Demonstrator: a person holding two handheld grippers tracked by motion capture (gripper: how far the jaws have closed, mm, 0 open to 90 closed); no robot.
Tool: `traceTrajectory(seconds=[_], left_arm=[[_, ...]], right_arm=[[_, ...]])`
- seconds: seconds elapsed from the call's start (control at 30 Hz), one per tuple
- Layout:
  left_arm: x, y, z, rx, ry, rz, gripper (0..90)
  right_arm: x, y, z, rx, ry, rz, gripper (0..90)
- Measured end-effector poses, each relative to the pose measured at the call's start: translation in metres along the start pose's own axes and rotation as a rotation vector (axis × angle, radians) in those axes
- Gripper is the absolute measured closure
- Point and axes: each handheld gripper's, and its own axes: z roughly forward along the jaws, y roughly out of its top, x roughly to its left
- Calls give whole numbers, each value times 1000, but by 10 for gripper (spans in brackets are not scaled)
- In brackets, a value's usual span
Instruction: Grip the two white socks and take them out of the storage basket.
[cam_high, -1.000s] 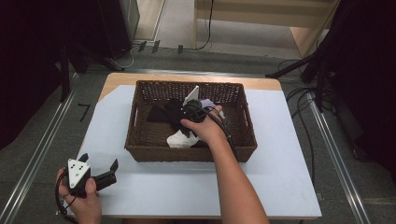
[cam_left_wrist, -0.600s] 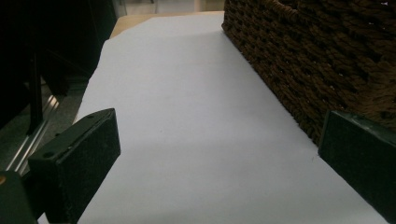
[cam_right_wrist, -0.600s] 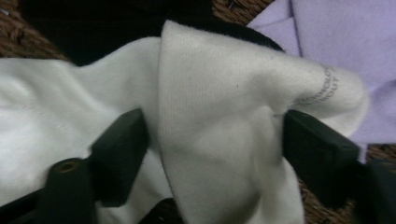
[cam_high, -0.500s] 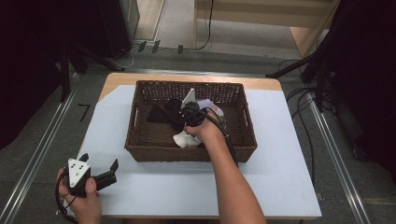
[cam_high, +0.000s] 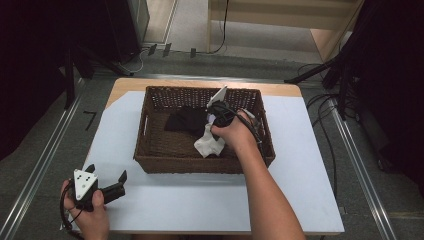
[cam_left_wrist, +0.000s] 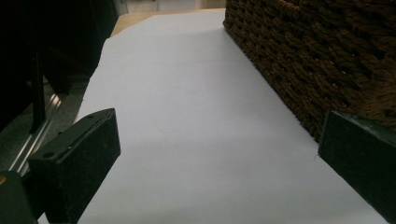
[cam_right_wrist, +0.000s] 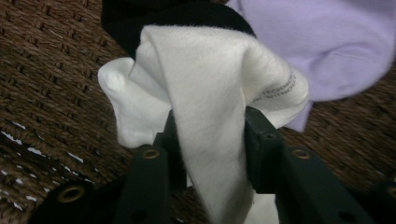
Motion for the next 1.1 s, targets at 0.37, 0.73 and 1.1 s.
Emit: traceTrajectory(seconds=[0.37,0.73,1.1], left_arm=[[0,0,0,9,0,8,0],[-1,0,0,10,2,10,0],[0,0,0,7,2,3,0]], right_arm=[[-30,-18,-22,4,-30,37,648],[-46,-31,-33,15,21,141,744],[-41,-30,-3,-64,-234,130,616]])
